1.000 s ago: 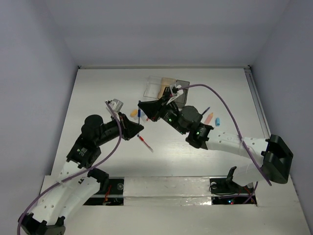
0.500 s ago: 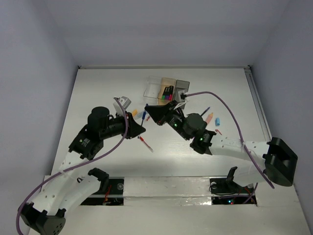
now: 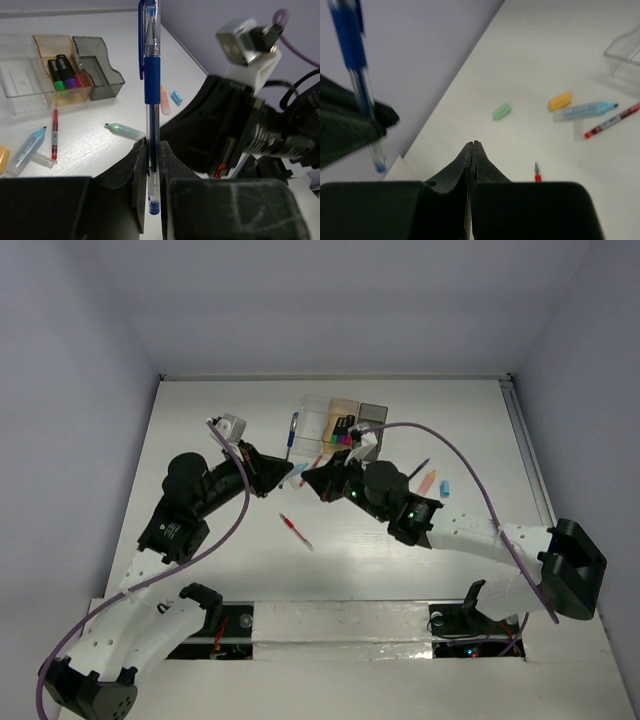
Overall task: Sort the stationery into containers
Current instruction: Close the pen cap on the pen, then place the pen in the storage box.
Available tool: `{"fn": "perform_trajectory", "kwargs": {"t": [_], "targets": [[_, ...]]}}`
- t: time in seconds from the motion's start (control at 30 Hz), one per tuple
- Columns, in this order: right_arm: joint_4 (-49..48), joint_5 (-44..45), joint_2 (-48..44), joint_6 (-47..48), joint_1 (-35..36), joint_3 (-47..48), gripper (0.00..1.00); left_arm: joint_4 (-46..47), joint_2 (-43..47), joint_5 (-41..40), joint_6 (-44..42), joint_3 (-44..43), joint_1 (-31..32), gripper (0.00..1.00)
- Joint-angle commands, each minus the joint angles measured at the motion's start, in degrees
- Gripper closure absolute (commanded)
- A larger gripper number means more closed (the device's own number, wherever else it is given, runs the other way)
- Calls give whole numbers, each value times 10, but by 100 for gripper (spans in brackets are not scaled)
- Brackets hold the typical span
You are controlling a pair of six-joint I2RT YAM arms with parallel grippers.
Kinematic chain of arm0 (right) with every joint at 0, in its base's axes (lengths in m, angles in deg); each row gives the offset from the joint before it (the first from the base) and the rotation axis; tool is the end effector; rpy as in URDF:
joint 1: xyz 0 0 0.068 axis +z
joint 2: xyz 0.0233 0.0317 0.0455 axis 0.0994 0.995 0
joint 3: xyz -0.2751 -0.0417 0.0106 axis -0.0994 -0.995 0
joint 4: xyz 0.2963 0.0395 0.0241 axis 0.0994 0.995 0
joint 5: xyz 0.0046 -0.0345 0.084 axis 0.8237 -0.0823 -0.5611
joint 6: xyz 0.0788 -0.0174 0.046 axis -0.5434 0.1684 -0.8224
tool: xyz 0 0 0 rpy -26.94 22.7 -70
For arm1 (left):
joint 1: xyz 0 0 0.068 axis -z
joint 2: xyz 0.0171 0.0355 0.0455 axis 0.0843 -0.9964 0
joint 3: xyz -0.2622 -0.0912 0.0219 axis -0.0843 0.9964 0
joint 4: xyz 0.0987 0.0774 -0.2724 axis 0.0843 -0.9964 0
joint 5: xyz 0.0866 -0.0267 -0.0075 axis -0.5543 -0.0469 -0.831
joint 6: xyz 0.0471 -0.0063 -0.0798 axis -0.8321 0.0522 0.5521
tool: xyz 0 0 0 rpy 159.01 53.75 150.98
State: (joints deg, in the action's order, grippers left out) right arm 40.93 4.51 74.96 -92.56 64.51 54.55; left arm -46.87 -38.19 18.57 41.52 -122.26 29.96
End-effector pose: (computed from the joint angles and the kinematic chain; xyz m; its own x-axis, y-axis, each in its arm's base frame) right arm 0.2192 0.3310 0.2828 -0.4732 0.3263 -0.8183 -0.5723 0.5923 0.5671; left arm 0.2138 -0.1401 0.3820 -0.2416 -0.2621 -0.9343 0.7364 0.5775 -0.3524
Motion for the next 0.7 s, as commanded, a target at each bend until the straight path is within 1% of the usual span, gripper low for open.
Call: {"fn": "perform_trajectory", "kwargs": {"t": [0.0, 0.1, 0.13, 0.17, 0.2, 0.23, 0.3, 0.33, 0.37, 0.43, 0.5, 0.6, 0.67], "targets": [[-11, 7, -9, 19, -19, 59, 100, 9, 23, -18, -14, 1, 0, 100], [11, -62, -42, 50, -47, 56, 95, -1, 37, -29, -20, 1, 0, 100], [22, -104, -50, 54, -57, 58, 93, -1, 41, -32, -19, 7, 0, 100], [39, -140, -57, 63, -71, 66, 92, -1, 44, -36, -19, 12, 0, 100], [81, -159, -64, 74, -71, 75, 89, -1, 49, -37, -19, 16, 0, 100], [94, -185, -77, 98, -71, 82, 76, -1, 51, -38, -18, 24, 0, 100], [107, -221, -85, 110, -71, 89, 52, 6, 57, -34, -14, 35, 0, 100], [105, -249, -83, 111, -71, 98, 36, 13, 58, -31, -6, 44, 0, 100], [97, -266, -78, 105, -71, 102, 30, 27, 58, -20, -2, 49, 0, 100], [67, -301, -64, 98, -71, 114, 21, 36, 57, -14, 2, 54, 0, 100], [43, -305, -37, 91, -71, 133, 19, 41, 56, -10, 1, 58, 0, 100], [36, -296, 6, 86, -71, 168, 18, 48, 54, 10, -2, 57, 0, 100], [33, -297, 27, 87, -71, 183, 21, 58, 55, 18, -1, 62, 0, 100]]}}
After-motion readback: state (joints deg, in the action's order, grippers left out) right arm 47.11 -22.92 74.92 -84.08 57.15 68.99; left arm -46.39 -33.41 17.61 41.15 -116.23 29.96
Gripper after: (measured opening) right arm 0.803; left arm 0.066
